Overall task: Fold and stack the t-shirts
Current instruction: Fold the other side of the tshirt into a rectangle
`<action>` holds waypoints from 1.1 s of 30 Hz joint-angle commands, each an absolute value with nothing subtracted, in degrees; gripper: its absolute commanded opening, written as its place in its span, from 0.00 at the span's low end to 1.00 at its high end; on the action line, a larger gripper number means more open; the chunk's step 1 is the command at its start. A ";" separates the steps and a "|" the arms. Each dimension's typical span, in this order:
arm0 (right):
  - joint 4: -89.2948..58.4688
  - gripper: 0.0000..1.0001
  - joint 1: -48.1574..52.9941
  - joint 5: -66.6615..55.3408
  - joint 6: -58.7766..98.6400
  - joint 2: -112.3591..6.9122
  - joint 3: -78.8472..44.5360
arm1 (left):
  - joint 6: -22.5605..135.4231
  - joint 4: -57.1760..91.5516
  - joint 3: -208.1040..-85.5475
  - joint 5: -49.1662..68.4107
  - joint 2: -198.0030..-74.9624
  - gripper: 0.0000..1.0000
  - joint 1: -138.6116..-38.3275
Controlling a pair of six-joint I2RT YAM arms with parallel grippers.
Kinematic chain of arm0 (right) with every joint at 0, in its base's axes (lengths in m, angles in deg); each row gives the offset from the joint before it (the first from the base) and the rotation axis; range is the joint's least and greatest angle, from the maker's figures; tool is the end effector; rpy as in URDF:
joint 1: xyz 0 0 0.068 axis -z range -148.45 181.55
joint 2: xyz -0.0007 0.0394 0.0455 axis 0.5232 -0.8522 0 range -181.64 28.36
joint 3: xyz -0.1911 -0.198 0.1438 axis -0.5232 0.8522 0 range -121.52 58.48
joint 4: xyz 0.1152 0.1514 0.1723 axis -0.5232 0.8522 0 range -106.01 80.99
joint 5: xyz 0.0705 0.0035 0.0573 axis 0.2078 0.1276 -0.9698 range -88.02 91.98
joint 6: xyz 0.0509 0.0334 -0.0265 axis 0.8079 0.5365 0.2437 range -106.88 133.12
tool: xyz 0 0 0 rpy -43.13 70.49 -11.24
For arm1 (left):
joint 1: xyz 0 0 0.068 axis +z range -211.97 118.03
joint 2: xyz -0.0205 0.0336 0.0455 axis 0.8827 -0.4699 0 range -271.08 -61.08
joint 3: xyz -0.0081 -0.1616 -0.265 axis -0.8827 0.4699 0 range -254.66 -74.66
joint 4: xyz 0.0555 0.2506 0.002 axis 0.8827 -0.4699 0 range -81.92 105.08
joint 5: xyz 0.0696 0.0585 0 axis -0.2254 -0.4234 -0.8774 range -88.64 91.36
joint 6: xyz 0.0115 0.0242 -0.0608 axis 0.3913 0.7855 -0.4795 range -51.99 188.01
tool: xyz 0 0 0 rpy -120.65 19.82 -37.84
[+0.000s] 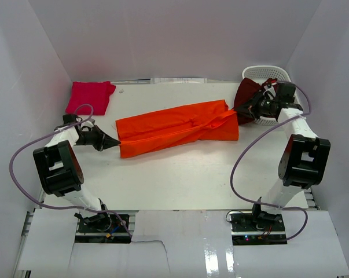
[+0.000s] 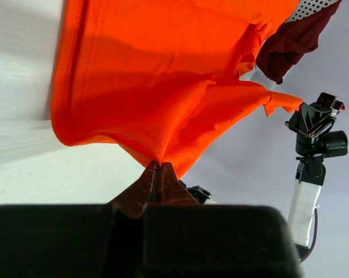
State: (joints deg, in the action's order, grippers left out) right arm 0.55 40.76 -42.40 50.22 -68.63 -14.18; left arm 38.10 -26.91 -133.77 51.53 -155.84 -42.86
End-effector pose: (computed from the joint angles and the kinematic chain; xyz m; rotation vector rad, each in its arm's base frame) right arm 0.3854 -0.0252 0.2968 0.4984 2.2297 1.1363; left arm 0.2950 0.0593 0.2189 -1.0067 2.5413 -1.3000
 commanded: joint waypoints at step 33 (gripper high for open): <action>3.85 0.09 33.48 -45.74 53.72 -102.94 -51.91 | 35.93 -23.33 -155.87 51.02 -179.73 0.00 -42.90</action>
State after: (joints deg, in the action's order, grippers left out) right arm 3.78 33.94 -44.41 52.69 -100.98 -48.13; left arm 36.26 -24.93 -154.12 51.07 -179.71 -42.70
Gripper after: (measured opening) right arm 0.087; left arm 0.013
